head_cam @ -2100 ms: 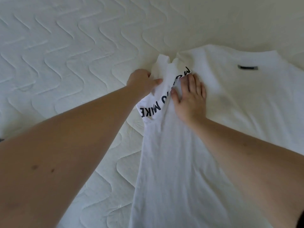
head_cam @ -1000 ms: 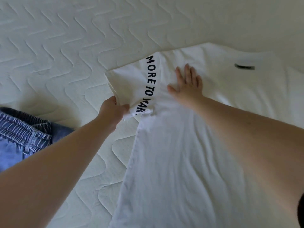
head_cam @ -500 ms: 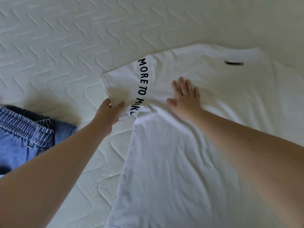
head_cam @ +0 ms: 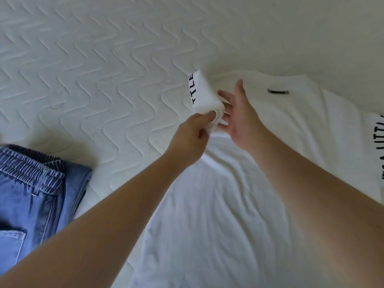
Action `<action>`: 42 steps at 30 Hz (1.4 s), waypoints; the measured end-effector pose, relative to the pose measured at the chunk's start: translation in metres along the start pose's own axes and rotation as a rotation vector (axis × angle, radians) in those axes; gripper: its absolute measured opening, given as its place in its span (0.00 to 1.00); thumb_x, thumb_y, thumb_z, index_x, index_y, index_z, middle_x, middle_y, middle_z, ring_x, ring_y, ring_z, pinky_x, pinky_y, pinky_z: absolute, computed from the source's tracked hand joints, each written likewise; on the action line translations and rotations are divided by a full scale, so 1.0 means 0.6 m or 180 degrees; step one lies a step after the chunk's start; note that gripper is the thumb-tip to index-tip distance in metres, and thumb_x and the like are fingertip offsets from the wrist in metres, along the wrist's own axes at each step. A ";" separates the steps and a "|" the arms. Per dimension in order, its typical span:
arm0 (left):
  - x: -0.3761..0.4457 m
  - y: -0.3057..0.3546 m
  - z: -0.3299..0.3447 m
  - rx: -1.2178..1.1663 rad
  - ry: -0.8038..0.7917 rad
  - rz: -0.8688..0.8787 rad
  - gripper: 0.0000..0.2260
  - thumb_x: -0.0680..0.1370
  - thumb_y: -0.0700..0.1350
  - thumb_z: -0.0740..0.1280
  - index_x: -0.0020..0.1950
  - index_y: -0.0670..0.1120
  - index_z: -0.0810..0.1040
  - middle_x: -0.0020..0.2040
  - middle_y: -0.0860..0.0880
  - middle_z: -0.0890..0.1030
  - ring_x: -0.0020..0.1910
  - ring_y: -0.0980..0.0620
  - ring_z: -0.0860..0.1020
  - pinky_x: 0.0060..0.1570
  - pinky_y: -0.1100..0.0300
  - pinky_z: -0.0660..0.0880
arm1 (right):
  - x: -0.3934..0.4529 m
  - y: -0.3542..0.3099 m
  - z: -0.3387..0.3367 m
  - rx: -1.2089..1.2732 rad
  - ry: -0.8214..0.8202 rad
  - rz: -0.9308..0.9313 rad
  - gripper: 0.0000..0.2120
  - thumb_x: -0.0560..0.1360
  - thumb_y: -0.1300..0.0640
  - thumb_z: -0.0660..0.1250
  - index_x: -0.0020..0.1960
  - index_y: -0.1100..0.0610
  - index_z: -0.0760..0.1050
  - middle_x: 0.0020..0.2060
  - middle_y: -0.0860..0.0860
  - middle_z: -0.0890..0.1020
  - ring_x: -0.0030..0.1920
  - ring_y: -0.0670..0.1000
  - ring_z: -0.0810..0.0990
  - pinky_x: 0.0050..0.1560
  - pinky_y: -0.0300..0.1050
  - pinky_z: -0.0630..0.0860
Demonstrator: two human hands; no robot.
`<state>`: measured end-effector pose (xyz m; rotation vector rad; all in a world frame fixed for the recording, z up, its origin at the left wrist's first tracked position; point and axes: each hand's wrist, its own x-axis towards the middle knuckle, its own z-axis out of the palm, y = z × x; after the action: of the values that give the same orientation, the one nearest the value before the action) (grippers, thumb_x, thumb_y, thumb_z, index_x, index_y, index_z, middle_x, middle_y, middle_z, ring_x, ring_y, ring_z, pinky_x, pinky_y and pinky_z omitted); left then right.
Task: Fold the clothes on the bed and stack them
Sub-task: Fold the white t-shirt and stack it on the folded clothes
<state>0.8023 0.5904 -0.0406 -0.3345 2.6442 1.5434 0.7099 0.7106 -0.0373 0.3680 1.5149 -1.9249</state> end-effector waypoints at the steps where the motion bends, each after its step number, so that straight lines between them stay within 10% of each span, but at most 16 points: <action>1: 0.001 0.016 0.023 0.0170 -0.0189 0.0225 0.25 0.77 0.31 0.58 0.70 0.48 0.74 0.60 0.52 0.77 0.55 0.55 0.77 0.54 0.73 0.69 | -0.008 -0.015 -0.020 -0.0061 -0.0028 -0.0029 0.31 0.76 0.29 0.53 0.66 0.50 0.73 0.57 0.50 0.83 0.57 0.50 0.83 0.58 0.51 0.77; 7: 0.007 0.079 0.155 0.0678 -0.1007 0.0547 0.34 0.73 0.28 0.55 0.75 0.53 0.67 0.72 0.49 0.69 0.66 0.46 0.71 0.64 0.52 0.71 | -0.047 -0.035 -0.151 -0.0713 0.0298 -0.0022 0.42 0.66 0.40 0.76 0.75 0.45 0.63 0.66 0.45 0.71 0.61 0.46 0.76 0.64 0.48 0.72; 12: -0.003 0.060 0.198 0.1578 -0.1911 0.0630 0.28 0.80 0.42 0.60 0.78 0.56 0.59 0.76 0.49 0.63 0.72 0.46 0.64 0.68 0.50 0.65 | -0.043 0.020 -0.223 -0.1111 0.1136 0.0400 0.41 0.71 0.45 0.75 0.77 0.48 0.58 0.72 0.54 0.68 0.68 0.56 0.71 0.68 0.52 0.66; 17: 0.013 -0.003 0.134 0.0913 -0.0851 0.0542 0.15 0.79 0.36 0.61 0.62 0.47 0.79 0.59 0.49 0.79 0.57 0.49 0.78 0.58 0.55 0.73 | -0.023 0.074 -0.228 -0.3096 0.1569 -0.0336 0.36 0.73 0.42 0.71 0.76 0.52 0.61 0.69 0.56 0.68 0.69 0.58 0.67 0.68 0.53 0.66; 24: 0.153 -0.050 0.088 0.0787 -0.0166 -0.0850 0.19 0.81 0.47 0.62 0.72 0.48 0.68 0.63 0.46 0.76 0.57 0.48 0.77 0.55 0.57 0.72 | -0.014 0.107 -0.213 -0.4774 0.1422 -0.0893 0.28 0.75 0.52 0.69 0.72 0.58 0.67 0.65 0.57 0.71 0.63 0.60 0.68 0.63 0.48 0.65; 30: 0.261 -0.032 0.096 0.0073 -0.0187 -0.1413 0.16 0.82 0.52 0.61 0.63 0.44 0.76 0.48 0.50 0.78 0.45 0.50 0.77 0.41 0.59 0.71 | -0.002 0.073 -0.242 -0.2580 0.1775 -0.0829 0.11 0.81 0.56 0.59 0.50 0.61 0.77 0.41 0.56 0.80 0.42 0.54 0.75 0.42 0.46 0.67; 33: 0.299 -0.022 0.101 -0.0217 -0.0225 -0.1546 0.17 0.82 0.53 0.60 0.65 0.44 0.75 0.55 0.46 0.79 0.54 0.46 0.77 0.56 0.52 0.75 | 0.001 0.060 -0.267 -0.1265 0.1917 -0.0525 0.17 0.81 0.51 0.58 0.48 0.66 0.74 0.40 0.64 0.80 0.39 0.52 0.73 0.42 0.48 0.70; 42: 0.379 -0.015 0.111 -0.0622 0.0388 -0.1639 0.04 0.76 0.47 0.69 0.43 0.49 0.80 0.47 0.44 0.84 0.46 0.45 0.82 0.47 0.55 0.82 | -0.020 0.088 -0.339 -0.1163 0.2153 -0.0280 0.12 0.80 0.51 0.61 0.48 0.59 0.76 0.43 0.63 0.81 0.40 0.55 0.80 0.47 0.60 0.79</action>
<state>0.5788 0.6083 -0.1181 -1.0539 2.2244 1.6290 0.7184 0.8996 -0.1298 0.8530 2.2989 -1.6064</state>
